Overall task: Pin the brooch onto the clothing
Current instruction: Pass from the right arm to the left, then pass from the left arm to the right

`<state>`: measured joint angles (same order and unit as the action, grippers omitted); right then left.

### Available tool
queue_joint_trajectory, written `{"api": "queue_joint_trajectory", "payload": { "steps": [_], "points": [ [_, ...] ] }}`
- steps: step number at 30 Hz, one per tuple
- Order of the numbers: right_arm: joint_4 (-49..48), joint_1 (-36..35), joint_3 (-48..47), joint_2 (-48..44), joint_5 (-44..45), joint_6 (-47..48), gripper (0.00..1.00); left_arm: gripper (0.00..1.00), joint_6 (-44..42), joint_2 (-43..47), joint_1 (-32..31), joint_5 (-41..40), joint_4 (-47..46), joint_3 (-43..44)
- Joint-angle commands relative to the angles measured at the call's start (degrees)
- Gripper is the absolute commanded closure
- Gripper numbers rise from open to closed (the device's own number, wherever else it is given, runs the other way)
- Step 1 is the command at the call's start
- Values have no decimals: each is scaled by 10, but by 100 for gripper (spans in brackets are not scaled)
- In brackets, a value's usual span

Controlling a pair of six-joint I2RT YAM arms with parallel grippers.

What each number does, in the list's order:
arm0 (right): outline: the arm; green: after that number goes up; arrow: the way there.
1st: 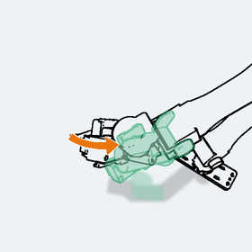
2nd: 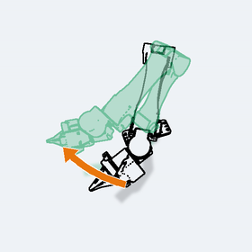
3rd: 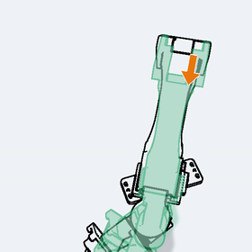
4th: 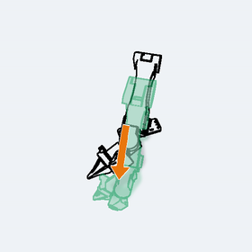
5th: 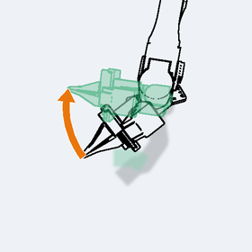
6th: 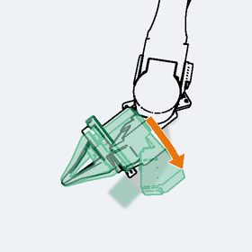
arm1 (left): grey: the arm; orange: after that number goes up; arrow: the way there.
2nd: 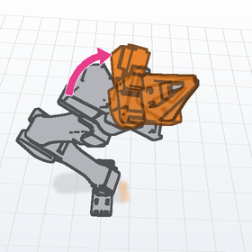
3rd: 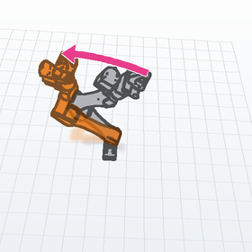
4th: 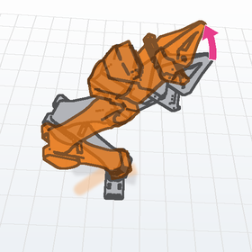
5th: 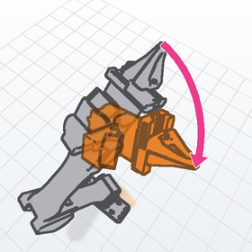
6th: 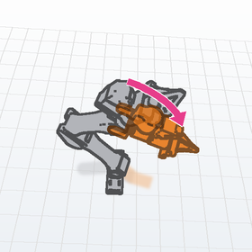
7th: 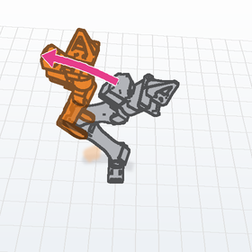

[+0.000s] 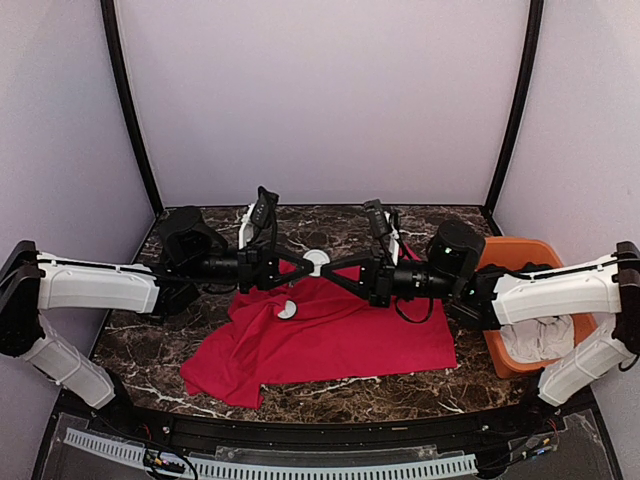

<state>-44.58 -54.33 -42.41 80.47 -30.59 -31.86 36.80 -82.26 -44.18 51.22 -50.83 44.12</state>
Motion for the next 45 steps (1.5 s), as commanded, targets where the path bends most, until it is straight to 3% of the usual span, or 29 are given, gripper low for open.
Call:
{"api": "queue_joint_trajectory", "payload": {
  "steps": [1, 3, 7, 11, 13, 18, 25, 34, 45],
  "points": [
    [0, -4, -14, 10, -5, 5, 100, 99, -8, 8, -4, 7, 13, 15],
    [12, -4, -16, 9, -7, 10, 94, 99, -10, 8, -4, 8, 16, 15],
    [93, -3, -33, -17, -15, 54, 60, 99, -18, 12, -4, 22, 50, 20],
    [273, 8, -81, -67, -22, 156, 35, 99, -57, 28, -4, 48, 147, 34],
    [362, 17, -112, -84, -30, 208, 31, 99, -94, 42, -3, 54, 222, 43],
    [544, 20, -202, -71, -56, 302, 31, 99, -173, 68, -4, 63, 386, 74],
    [626, 19, -280, 21, -90, 306, 42, 99, -255, 73, -4, 57, 550, 121],
    [630, 11, -317, 73, -141, 284, 58, 99, -267, 81, -5, 46, 575, 124],
    [624, 8, -329, 92, -187, 268, 62, 99, -267, 77, -10, 44, 571, 117]
  ]
}}
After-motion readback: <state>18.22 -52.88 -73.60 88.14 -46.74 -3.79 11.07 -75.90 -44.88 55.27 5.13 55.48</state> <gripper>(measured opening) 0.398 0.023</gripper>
